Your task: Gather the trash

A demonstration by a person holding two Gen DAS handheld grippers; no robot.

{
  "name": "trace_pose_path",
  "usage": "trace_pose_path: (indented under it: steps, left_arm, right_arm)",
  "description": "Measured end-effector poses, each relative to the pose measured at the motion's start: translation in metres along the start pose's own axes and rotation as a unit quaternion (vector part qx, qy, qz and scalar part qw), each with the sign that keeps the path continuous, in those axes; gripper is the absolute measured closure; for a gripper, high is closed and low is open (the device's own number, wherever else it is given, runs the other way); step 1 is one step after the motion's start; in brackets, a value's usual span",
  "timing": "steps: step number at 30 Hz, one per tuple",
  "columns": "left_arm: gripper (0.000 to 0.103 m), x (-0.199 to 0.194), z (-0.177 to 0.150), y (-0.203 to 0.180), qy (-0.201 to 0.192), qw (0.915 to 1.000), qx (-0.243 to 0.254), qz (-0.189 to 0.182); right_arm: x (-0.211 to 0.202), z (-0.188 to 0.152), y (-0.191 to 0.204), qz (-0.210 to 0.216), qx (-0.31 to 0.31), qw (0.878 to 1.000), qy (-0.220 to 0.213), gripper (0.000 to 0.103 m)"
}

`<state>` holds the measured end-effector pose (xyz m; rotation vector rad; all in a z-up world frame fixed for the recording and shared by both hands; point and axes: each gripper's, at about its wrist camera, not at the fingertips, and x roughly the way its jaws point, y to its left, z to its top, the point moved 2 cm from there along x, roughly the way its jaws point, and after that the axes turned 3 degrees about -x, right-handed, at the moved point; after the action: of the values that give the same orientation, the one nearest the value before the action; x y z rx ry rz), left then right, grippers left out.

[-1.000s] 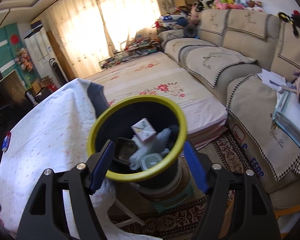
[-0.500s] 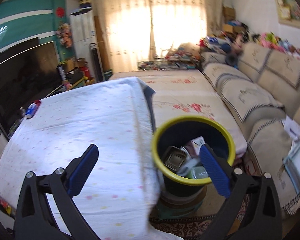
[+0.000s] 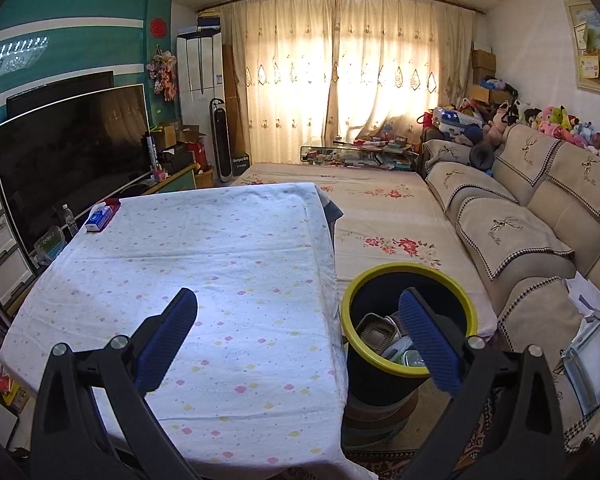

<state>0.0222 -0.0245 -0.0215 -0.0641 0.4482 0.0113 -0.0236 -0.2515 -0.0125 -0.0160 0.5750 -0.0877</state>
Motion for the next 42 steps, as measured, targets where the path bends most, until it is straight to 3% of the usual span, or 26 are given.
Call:
trace_pose_path:
  steps: [12, 42]
  left_arm:
    - [0.005, -0.008, 0.003, -0.008, 0.0, 1.0, -0.003, 0.005]
    - [0.005, 0.014, 0.005, -0.018, 0.016, 0.9999, 0.004, 0.0]
  right_arm:
    - [-0.001, 0.0, -0.002, 0.006, 0.006, 1.0, -0.003, 0.007]
    - [0.016, -0.005, 0.0, 0.009, 0.005, 1.0, 0.009, 0.007]
